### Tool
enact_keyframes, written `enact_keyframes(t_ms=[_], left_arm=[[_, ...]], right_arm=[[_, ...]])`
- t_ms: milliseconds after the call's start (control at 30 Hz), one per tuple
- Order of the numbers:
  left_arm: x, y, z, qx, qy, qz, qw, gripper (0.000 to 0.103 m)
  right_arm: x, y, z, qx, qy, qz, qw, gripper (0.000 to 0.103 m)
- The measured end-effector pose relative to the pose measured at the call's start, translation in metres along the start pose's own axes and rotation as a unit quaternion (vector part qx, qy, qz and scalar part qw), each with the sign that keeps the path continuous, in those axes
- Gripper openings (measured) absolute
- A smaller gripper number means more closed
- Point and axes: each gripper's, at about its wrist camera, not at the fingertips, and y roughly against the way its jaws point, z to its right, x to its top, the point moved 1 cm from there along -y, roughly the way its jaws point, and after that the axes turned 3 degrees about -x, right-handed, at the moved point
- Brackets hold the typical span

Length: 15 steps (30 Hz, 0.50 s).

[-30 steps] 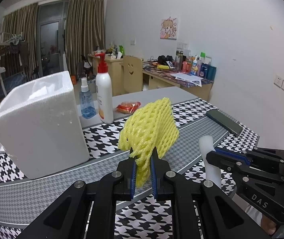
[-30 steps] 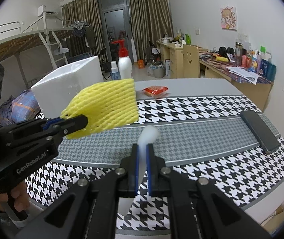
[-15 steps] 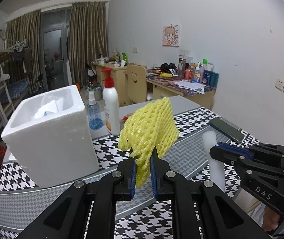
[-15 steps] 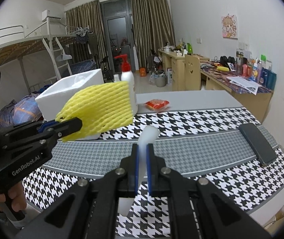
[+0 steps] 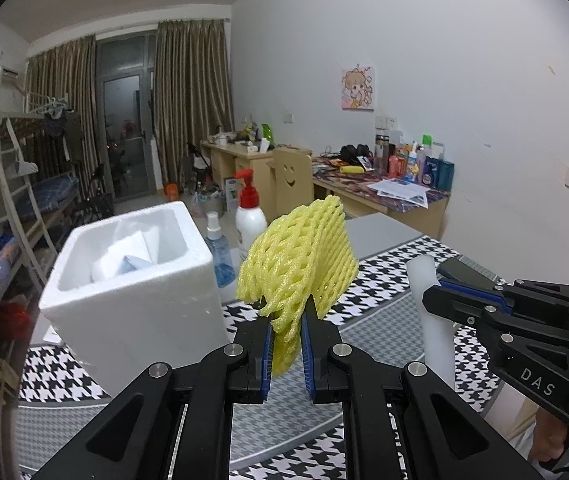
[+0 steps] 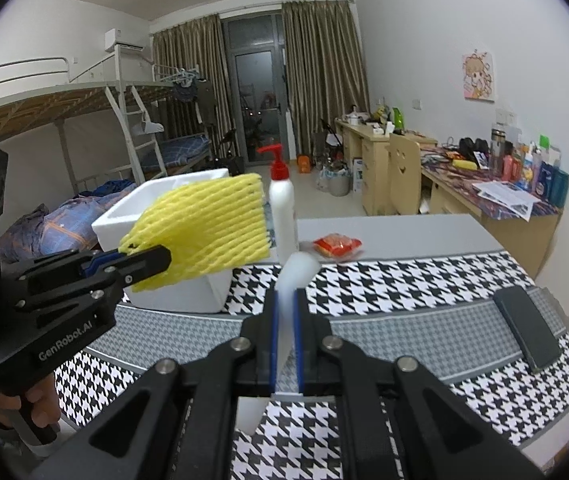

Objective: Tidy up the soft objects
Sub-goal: 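Lift the sponge and foam stick and carry both tools toward the white foam box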

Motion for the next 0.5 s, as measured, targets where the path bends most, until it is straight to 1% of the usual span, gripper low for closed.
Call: enact_keyframes(t_ms=[500], left_arm=[[0.019, 0.009, -0.031, 0.042, 0.014, 0.023, 0.9988, 0.013]], right_arm=[[0.027, -0.013, -0.018, 0.029, 0.021, 0.013, 0.999, 0.009]])
